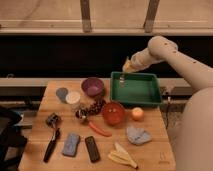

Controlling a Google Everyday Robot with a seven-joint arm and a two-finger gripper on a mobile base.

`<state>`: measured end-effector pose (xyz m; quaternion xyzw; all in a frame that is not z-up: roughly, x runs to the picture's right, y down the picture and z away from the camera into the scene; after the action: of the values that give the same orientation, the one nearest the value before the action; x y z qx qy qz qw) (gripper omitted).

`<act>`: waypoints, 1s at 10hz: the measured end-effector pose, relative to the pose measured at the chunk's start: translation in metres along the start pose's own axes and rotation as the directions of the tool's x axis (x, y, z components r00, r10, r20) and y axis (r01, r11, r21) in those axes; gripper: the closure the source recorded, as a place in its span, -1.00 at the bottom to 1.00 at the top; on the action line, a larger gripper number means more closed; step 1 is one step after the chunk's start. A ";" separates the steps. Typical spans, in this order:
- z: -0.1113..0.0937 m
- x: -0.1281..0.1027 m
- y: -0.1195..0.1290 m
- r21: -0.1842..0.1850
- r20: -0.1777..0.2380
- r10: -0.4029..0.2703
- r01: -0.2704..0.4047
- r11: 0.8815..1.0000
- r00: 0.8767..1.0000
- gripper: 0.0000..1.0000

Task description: Place fork in purple bowl

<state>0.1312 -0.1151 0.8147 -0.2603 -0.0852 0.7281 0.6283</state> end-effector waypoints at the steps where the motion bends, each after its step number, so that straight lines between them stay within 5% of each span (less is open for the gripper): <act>1: 0.008 -0.004 0.012 -0.016 0.008 -0.012 0.012 1.000 1.000 1.00; 4: 0.021 -0.013 0.025 -0.042 0.012 -0.038 0.039 0.998 0.999 1.00; 10: 0.088 -0.009 0.054 -0.177 -0.049 -0.043 0.033 0.984 0.998 1.00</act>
<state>0.0419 -0.1164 0.8679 -0.3320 -0.1377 0.6986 0.6187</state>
